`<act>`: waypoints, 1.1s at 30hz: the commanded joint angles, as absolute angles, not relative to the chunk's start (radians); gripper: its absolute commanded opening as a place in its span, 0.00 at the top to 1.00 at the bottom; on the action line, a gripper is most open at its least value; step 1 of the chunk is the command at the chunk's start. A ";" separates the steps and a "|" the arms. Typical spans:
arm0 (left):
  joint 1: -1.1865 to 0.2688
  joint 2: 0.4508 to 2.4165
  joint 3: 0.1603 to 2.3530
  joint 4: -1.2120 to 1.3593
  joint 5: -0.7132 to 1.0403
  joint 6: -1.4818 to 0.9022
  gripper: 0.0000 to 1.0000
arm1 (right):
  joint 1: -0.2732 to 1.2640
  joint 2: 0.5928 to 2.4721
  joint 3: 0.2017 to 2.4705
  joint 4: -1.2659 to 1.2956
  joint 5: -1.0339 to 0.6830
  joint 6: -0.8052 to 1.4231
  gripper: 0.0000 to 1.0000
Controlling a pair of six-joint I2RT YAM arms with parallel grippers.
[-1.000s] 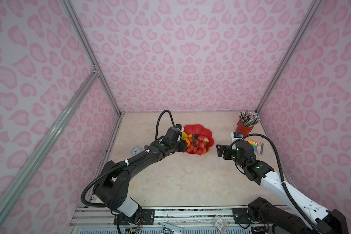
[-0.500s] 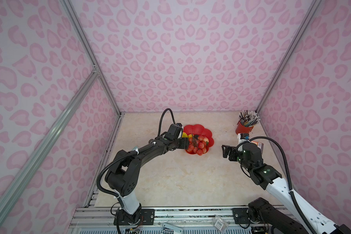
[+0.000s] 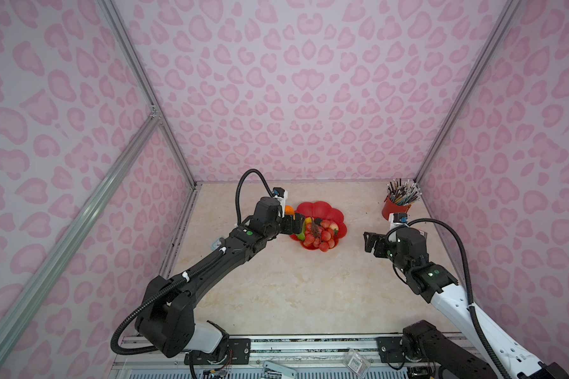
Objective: Place and organize the fake fruits in the fruit bowl
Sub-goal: 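Carry the orange to the bowl edge with the left gripper and release it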
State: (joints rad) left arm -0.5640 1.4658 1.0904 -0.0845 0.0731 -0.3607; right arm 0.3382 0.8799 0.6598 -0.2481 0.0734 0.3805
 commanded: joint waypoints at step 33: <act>-0.613 1.925 1.517 -0.646 -0.049 -0.293 0.08 | 0.315 0.849 0.655 -0.277 0.031 0.376 0.01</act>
